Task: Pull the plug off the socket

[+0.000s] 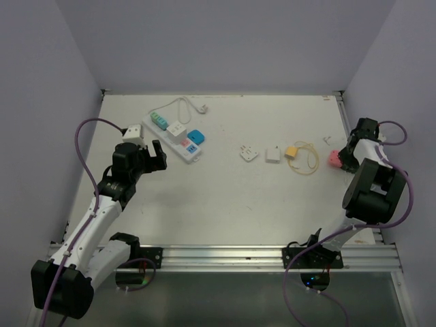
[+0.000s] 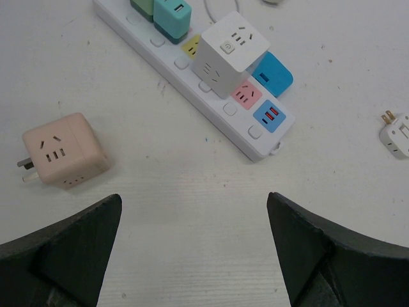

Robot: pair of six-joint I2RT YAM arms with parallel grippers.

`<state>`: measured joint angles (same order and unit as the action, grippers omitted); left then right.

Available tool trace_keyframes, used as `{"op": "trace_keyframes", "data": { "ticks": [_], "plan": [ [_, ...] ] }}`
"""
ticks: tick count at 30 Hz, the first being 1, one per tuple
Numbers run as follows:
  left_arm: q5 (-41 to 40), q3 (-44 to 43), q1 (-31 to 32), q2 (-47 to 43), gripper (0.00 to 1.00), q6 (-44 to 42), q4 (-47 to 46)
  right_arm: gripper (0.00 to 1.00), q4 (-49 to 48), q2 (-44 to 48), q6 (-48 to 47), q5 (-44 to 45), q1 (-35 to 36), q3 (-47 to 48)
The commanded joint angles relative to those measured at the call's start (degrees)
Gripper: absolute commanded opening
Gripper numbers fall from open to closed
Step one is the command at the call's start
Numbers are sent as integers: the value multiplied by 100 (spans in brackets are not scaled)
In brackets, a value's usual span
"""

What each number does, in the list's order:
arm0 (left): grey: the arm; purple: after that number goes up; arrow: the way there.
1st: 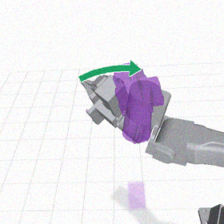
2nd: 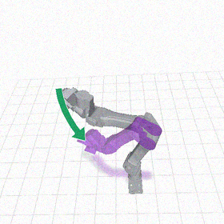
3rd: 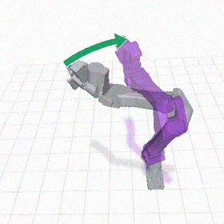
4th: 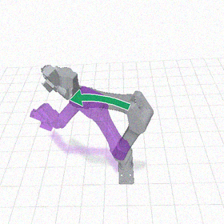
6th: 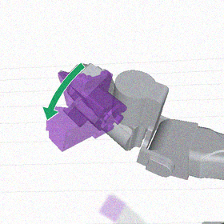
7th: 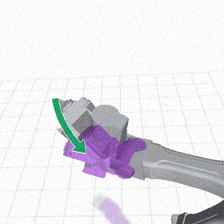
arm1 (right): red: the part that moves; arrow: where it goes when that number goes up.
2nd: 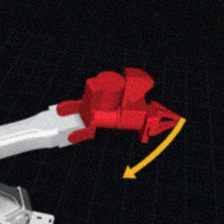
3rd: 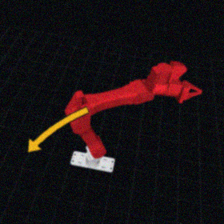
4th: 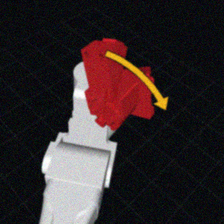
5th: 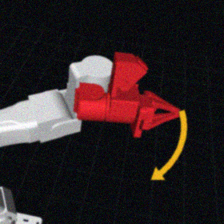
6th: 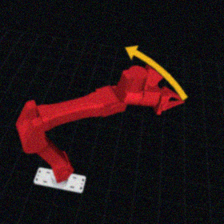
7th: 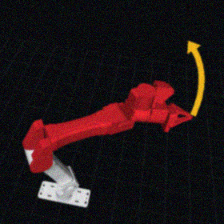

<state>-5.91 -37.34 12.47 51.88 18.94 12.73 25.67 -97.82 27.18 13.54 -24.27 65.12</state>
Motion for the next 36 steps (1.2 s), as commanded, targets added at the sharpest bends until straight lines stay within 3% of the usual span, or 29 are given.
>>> {"op": "trace_keyframes", "data": {
  "ticks": [1,4,16,17,19,20,24,26,27,29,36],
  "plan": [
    [82,-63,19,15,100,22,-342,5,-159,368,-143,-44,-51,-79],
    [90,-71,19,15,100,22,-341,0,-229,518,-125,-237,-51,-122],
    [73,-63,19,42,100,31,-333,0,-546,1230,24,-819,327,-597],
    [73,-63,19,33,100,31,-324,3,-537,1343,50,-696,327,-597],
    [73,-63,19,24,100,31,-333,19,-423,1397,77,-152,335,-527],
    [64,-71,19,7,100,31,-333,40,-370,1371,112,-28,327,-475],
    [2,-80,19,-37,100,22,-324,74,156,1039,208,710,318,60],
    [-6,-63,19,-90,100,22,-324,82,315,906,226,992,318,254],
    [-6,-63,19,-90,100,22,-315,91,498,783,340,1123,318,421],
    [28,-63,19,-90,100,31,-315,98,632,677,463,1491,318,527],
    [231,-54,19,68,99,75,-333,99,799,212,1262,1723,309,756]
  ]
}}
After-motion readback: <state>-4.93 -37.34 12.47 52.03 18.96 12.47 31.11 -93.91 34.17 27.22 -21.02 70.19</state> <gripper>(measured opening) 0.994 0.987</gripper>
